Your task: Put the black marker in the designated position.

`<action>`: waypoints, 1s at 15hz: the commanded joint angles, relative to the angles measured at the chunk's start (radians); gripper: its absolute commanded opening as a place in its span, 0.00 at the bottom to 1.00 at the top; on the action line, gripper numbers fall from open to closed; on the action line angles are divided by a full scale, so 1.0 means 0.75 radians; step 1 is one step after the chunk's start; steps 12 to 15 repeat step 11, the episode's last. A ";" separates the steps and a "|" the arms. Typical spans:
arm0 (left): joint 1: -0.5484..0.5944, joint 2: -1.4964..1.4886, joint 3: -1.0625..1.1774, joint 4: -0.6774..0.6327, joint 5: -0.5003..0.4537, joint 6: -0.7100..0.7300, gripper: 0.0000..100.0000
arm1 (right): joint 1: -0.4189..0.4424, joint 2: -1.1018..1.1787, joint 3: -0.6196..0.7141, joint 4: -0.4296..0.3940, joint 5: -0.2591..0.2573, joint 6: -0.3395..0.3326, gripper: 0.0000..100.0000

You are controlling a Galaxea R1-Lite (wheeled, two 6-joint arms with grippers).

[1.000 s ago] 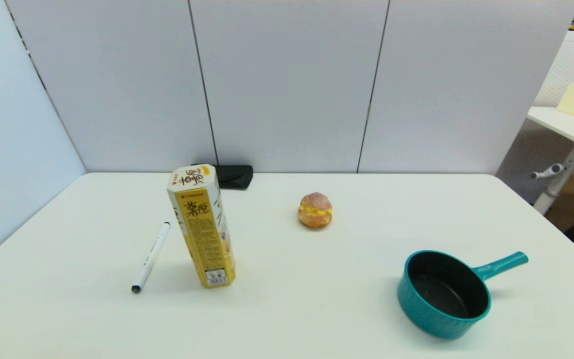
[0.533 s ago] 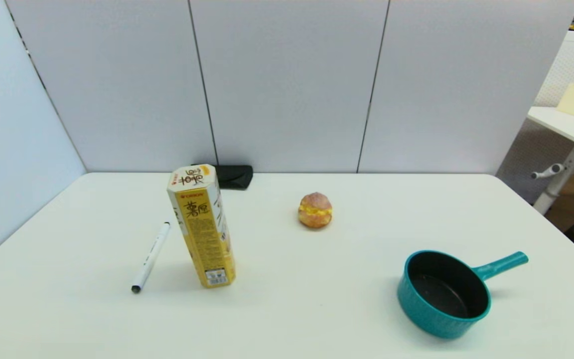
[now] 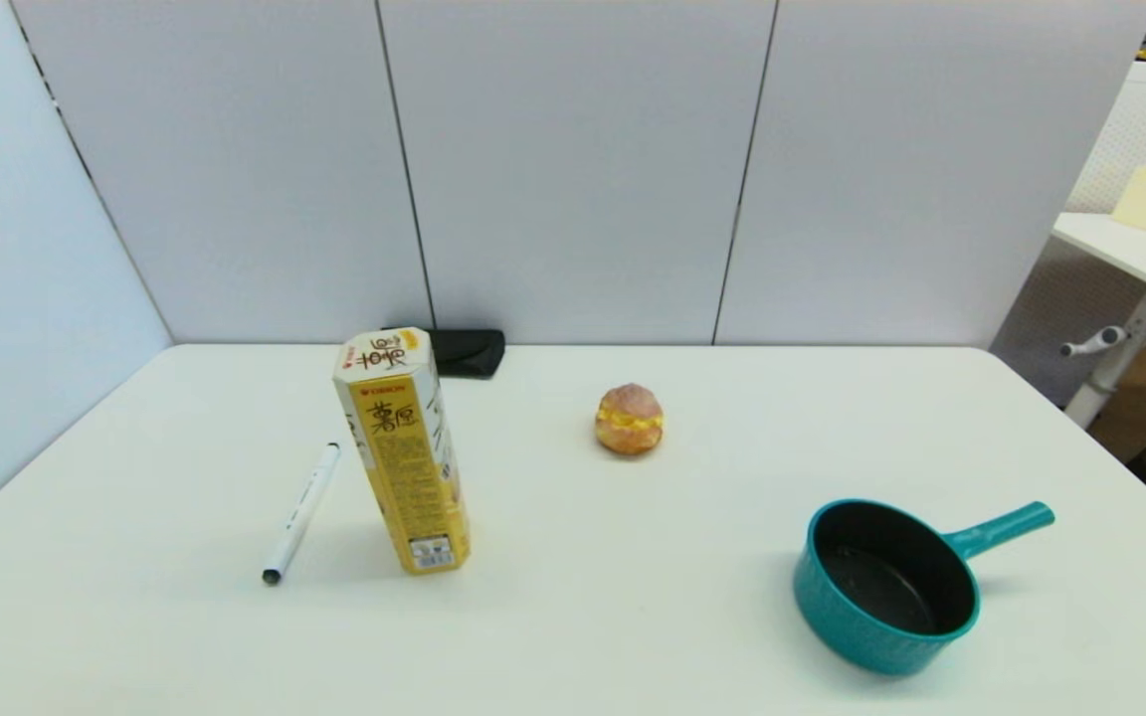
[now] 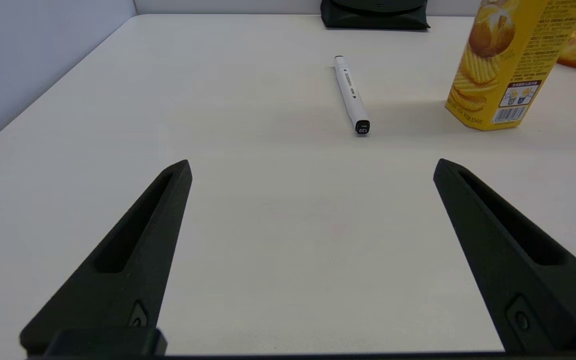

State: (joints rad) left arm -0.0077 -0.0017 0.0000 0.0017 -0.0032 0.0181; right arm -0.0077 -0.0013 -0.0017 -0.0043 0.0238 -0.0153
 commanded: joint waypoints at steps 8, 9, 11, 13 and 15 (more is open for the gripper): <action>0.000 0.002 0.000 0.000 0.000 0.000 1.00 | 0.000 0.002 -0.002 0.004 -0.001 -0.004 1.00; 0.000 0.002 0.000 0.000 0.000 0.000 1.00 | 0.000 0.002 0.000 0.002 -0.001 -0.004 1.00; 0.000 0.002 0.000 0.000 0.000 0.000 1.00 | 0.000 0.002 0.000 0.002 -0.001 -0.004 1.00; 0.000 0.002 0.000 0.000 0.000 0.000 1.00 | 0.000 0.002 0.000 0.002 -0.001 -0.004 1.00; 0.000 0.002 0.000 0.000 0.000 0.000 1.00 | 0.000 0.002 0.000 0.002 -0.001 -0.004 1.00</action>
